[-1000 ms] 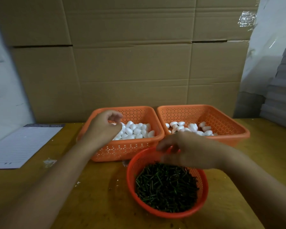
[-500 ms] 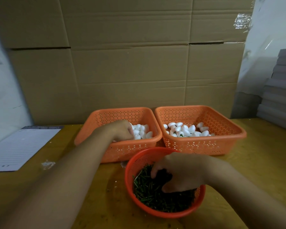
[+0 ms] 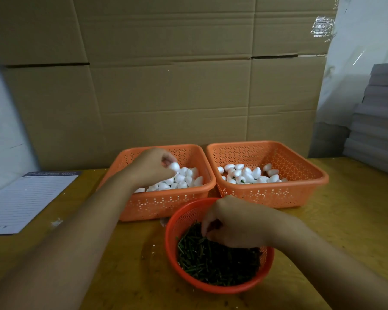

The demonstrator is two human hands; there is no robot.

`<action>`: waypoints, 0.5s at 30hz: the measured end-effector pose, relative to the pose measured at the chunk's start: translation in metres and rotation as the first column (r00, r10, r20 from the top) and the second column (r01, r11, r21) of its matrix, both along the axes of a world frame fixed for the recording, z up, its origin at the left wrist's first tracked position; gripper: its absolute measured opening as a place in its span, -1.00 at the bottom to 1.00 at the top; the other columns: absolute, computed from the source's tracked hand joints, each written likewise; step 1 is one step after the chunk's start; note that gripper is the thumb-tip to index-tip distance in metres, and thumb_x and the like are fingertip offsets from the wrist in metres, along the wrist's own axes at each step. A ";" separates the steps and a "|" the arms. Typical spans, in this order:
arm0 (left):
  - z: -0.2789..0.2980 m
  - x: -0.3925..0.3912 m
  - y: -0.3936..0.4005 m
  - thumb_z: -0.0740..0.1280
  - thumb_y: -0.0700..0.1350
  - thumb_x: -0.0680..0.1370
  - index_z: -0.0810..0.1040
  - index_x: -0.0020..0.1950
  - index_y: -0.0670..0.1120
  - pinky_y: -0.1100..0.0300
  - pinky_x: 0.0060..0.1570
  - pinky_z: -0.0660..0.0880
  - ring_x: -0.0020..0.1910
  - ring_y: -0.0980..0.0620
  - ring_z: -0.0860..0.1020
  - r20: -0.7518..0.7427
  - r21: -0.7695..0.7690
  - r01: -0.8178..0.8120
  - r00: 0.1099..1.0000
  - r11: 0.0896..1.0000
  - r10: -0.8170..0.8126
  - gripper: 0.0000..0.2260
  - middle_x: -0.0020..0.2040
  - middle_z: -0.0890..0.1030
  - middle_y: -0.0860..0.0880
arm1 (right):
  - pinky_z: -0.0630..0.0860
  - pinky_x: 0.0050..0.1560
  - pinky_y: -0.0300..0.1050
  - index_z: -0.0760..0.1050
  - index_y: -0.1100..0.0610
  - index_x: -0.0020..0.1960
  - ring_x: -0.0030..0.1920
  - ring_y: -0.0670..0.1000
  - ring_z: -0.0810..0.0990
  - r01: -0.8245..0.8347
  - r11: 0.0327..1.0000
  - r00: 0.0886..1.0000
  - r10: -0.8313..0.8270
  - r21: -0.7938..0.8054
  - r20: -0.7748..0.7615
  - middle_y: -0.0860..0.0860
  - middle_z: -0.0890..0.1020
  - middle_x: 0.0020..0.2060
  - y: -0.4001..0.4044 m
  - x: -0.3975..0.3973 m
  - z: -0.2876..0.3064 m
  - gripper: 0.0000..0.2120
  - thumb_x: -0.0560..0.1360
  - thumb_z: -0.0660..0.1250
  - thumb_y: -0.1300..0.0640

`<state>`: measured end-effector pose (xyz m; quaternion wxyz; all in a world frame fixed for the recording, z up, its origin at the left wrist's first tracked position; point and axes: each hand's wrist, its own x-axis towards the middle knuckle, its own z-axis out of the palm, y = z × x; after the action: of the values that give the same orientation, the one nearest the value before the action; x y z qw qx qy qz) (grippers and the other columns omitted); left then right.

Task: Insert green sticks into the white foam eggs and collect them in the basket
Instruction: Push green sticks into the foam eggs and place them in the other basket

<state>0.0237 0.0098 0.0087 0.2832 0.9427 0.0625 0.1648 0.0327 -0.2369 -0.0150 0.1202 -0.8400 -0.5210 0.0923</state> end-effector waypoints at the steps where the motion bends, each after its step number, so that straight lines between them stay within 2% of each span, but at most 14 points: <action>1: 0.004 -0.006 -0.003 0.45 -0.15 0.53 0.66 0.06 0.04 0.49 -0.17 0.46 -0.01 0.27 0.61 0.085 -0.073 0.019 0.996 0.997 -0.012 -0.85 -0.01 0.66 0.15 | 0.53 0.04 -0.28 0.66 -0.05 0.09 0.01 -0.19 0.60 0.002 1.000 1.000 -0.002 0.016 -0.001 -0.16 0.68 0.02 0.000 0.000 0.000 -0.80 0.53 0.35 0.14; 2: 0.007 -0.013 -0.006 0.47 -0.15 0.52 0.66 0.03 0.04 0.47 -0.15 0.50 -0.03 0.29 0.62 0.157 -0.156 0.062 0.987 0.986 -0.037 -0.87 -0.02 0.68 0.14 | 0.53 0.01 -0.32 0.67 -0.04 0.08 0.00 -0.20 0.60 -0.001 1.000 1.000 0.001 0.025 -0.002 -0.16 0.69 0.01 0.000 0.001 0.001 -0.80 0.53 0.34 0.15; 5: 0.013 -0.033 -0.015 0.52 -0.22 0.48 0.64 0.03 0.03 0.20 0.02 0.61 0.02 0.15 0.67 0.294 -0.324 0.237 0.945 0.916 -0.141 -0.79 0.02 0.69 0.08 | 0.54 -0.03 -0.33 0.66 0.00 0.09 -0.03 -0.19 0.61 -0.011 1.000 1.000 0.011 0.020 -0.005 -0.14 0.69 0.00 0.001 0.001 -0.001 -0.81 0.55 0.32 0.14; 9: 0.020 -0.057 -0.026 0.55 -0.33 0.42 0.62 0.01 -0.02 0.20 0.06 0.60 0.11 0.04 0.66 0.374 -0.321 0.432 0.875 0.843 -0.306 -0.71 0.09 0.69 0.03 | 0.45 -0.13 -0.41 0.65 0.00 0.07 -0.10 -0.21 0.57 -0.018 1.000 1.000 0.018 0.002 0.007 -0.14 0.68 -0.03 0.002 0.001 -0.005 -0.82 0.54 0.31 0.15; 15: 0.021 -0.078 -0.043 0.53 -0.23 0.35 0.63 -0.09 0.12 0.28 0.07 0.56 0.13 0.04 0.65 0.396 -0.274 0.537 0.819 0.798 -0.415 -0.71 0.09 0.69 0.06 | 0.58 0.06 -0.13 0.64 0.00 0.07 -0.02 -0.15 0.59 -0.018 0.999 1.000 0.018 -0.030 0.001 -0.13 0.67 -0.01 0.002 0.002 -0.004 -0.82 0.55 0.31 0.15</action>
<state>-0.0539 -0.0331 0.0298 0.4960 0.8166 -0.1957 0.2210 0.0344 -0.2350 -0.0188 0.1065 -0.8371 -0.5271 0.1003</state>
